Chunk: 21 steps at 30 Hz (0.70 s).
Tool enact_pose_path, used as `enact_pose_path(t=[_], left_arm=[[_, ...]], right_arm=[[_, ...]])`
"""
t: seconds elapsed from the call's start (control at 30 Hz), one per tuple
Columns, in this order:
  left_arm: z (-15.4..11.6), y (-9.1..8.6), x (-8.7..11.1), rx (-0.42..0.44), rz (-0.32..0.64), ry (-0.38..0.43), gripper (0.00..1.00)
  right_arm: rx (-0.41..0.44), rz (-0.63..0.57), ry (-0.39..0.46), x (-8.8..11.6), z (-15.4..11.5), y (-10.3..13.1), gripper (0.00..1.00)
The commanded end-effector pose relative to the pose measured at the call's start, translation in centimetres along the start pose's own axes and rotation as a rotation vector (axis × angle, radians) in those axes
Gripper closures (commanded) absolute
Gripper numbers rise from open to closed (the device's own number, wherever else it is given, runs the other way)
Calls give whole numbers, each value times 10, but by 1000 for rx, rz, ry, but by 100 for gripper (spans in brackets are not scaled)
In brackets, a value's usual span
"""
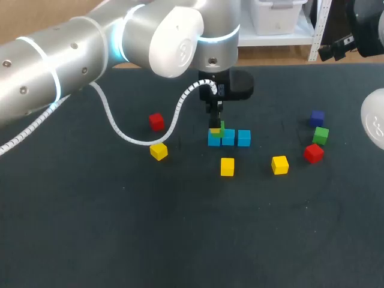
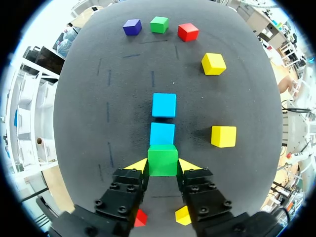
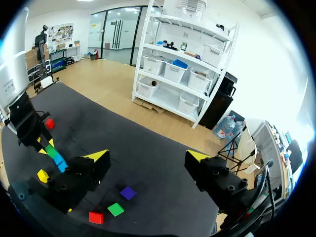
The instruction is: Place the blue cubes, place green cubes on the blue cubes, place the yellow cubes on the green cubes, then place the red cubes on the yellow cubes, and place purple cube on the red cubes.
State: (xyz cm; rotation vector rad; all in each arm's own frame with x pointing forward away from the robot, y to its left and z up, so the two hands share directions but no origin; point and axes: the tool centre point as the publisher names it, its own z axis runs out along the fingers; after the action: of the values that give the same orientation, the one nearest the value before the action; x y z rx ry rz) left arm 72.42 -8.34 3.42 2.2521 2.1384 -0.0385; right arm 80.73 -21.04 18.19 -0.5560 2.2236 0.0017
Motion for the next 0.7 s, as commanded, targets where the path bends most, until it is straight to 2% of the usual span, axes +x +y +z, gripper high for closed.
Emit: enact_pose_path(t=[0.03,0.1,0.17,0.27,0.4,0.7], left_arm=[[0,2,0,14,-2,0,54],[0,1,0,27,-16,-14,38],[-3,1,0,23,-32,-37,0],[-7,-1,0,57,-65,-56,0],[-15,-1,2,56,-92,-87,0],[-61,2,25,29,-170,-206,0]], right_arm=[[3,0,0,0,-1,0,0],[3,0,0,0,-1,0,0],[3,0,0,0,-1,0,0],[3,0,0,0,-1,0,0],[3,0,0,0,-1,0,0],[3,0,0,0,-1,0,0]])
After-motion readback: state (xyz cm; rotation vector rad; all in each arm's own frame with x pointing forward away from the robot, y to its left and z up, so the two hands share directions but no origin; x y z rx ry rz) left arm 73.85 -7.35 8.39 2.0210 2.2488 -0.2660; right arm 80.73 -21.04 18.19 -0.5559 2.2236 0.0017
